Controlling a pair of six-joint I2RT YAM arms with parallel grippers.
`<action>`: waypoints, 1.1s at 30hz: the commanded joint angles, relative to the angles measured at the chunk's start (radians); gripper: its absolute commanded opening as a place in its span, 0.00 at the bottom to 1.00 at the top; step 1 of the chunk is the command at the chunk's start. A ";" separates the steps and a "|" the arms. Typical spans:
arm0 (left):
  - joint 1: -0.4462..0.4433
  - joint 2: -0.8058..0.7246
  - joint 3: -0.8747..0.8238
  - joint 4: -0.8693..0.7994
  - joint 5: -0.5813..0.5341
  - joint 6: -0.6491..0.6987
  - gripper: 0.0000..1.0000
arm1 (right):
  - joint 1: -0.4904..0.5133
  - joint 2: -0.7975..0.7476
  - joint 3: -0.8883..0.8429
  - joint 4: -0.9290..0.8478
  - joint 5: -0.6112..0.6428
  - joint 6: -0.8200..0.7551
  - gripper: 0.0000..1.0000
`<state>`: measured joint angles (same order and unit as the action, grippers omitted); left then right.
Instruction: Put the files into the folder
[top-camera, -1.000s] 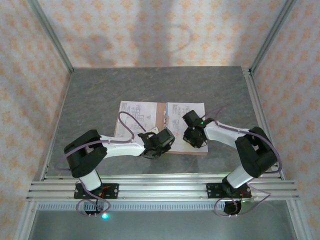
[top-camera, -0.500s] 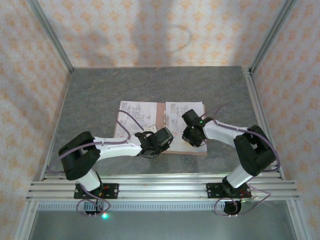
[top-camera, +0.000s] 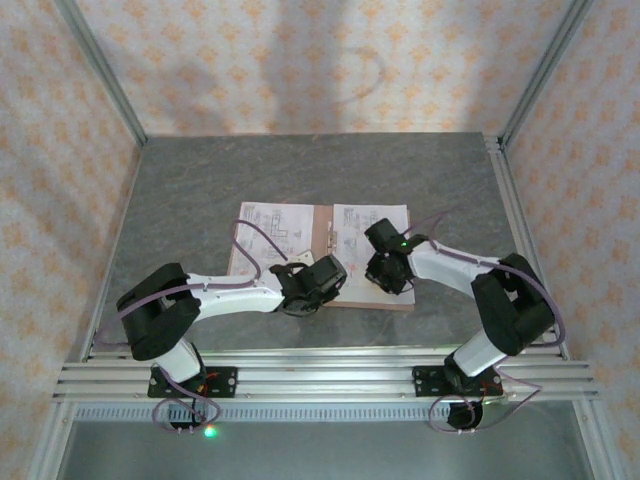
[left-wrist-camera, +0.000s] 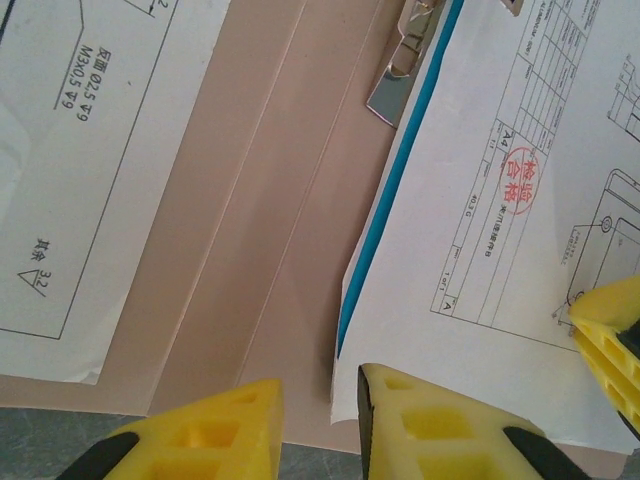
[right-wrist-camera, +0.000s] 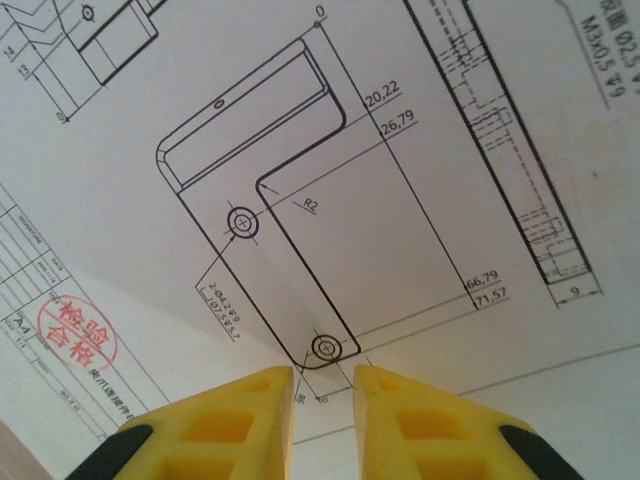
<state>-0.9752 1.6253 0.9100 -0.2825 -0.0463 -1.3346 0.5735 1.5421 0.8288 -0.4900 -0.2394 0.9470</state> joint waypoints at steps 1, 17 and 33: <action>0.000 0.012 0.034 -0.047 -0.041 0.016 0.26 | 0.008 -0.039 0.006 -0.047 0.034 0.012 0.23; 0.007 0.106 0.089 -0.035 0.009 0.047 0.30 | 0.008 -0.037 0.039 -0.058 0.053 0.001 0.24; 0.003 0.136 0.092 -0.030 0.025 0.043 0.11 | 0.008 -0.034 0.029 -0.047 0.052 0.004 0.24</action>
<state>-0.9745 1.7466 0.9867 -0.2993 -0.0082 -1.3075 0.5735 1.5070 0.8471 -0.5159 -0.2283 0.9463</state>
